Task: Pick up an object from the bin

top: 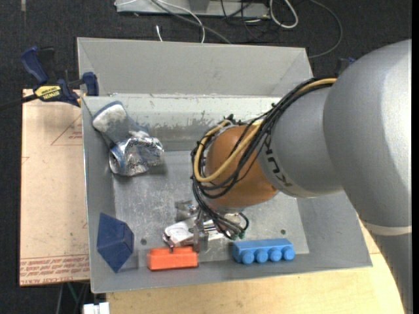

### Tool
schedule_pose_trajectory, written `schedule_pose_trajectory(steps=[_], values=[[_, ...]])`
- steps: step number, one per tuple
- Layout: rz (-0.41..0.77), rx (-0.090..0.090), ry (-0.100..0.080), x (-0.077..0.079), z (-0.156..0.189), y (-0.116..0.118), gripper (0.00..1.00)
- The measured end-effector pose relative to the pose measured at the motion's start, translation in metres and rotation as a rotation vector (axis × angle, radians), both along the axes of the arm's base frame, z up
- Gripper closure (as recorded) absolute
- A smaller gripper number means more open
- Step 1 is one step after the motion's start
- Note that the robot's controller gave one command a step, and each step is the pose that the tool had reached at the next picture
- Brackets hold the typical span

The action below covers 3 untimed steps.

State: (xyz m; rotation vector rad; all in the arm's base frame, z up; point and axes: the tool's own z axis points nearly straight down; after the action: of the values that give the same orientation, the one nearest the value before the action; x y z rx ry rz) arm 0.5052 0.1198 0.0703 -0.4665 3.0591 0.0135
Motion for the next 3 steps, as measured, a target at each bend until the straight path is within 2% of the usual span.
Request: schedule_pose_trajectory(steps=[1,2,3], values=[[-0.004,0.002,-0.003,-0.0059,0.0,0.0028,1.0],[0.01,0.001,0.001,0.0028,-0.0003,0.0019,1.0],[0.009,0.002,0.001,0.0029,-0.0003,0.0018,1.0]])
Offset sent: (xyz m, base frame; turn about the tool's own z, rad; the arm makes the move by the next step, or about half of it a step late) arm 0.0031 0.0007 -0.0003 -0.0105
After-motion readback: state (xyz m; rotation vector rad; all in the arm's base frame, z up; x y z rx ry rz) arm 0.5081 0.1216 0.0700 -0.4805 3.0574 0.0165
